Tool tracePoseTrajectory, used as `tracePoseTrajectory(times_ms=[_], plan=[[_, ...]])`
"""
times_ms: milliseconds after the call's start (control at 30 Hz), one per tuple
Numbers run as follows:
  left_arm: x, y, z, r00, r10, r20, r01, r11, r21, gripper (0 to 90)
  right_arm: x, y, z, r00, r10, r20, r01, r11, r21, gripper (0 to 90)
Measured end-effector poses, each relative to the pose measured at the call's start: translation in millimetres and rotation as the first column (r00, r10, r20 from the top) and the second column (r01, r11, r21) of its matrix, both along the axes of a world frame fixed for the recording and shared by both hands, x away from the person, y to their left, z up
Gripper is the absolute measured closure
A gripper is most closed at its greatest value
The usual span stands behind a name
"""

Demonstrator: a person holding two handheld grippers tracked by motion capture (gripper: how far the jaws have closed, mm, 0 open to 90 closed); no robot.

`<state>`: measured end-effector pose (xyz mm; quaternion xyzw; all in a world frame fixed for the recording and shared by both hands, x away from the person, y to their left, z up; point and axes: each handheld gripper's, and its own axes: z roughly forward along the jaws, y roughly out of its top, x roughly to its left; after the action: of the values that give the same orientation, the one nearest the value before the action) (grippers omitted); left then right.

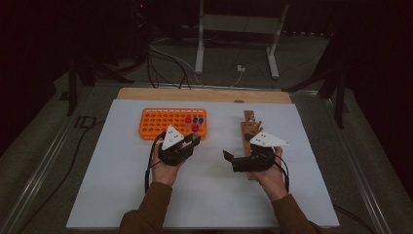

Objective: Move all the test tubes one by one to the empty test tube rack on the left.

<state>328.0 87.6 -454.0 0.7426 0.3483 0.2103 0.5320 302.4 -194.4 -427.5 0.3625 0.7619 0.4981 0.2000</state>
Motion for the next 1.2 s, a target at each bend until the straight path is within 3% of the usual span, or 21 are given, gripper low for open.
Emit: tracePoseTrajectory(times_ms=[367, 633, 900, 1200], plan=[[12.4, 14.1, 5.7, 0.9992, 0.040, 0.011, -0.039, 0.9992, -0.010, 74.3, -1.7, -14.7, -2.1, 0.9994, -0.035, -0.006, 0.035, 0.999, 0.009, 0.1], [24.8, 23.7, 4.9, 0.9966, 0.082, 0.011, -0.082, 0.9966, 0.009, 74.3, -2.8, -22.4, -1.2, 0.9987, -0.051, -0.005, 0.051, 0.999, 0.020, 0.1], [40.2, 31.2, 1.9, 0.9895, 0.144, 0.008, -0.145, 0.9894, 0.014, 74.3, -2.4, -23.8, -1.0, 0.9987, -0.051, -0.003, 0.051, 0.998, 0.029, 0.1], [55.8, 27.3, -1.2, 0.9817, 0.190, 0.011, -0.190, 0.9813, 0.029, 74.3, -2.4, -22.7, -1.2, 0.9990, -0.044, -0.004, 0.044, 0.998, 0.035, 0.1]])
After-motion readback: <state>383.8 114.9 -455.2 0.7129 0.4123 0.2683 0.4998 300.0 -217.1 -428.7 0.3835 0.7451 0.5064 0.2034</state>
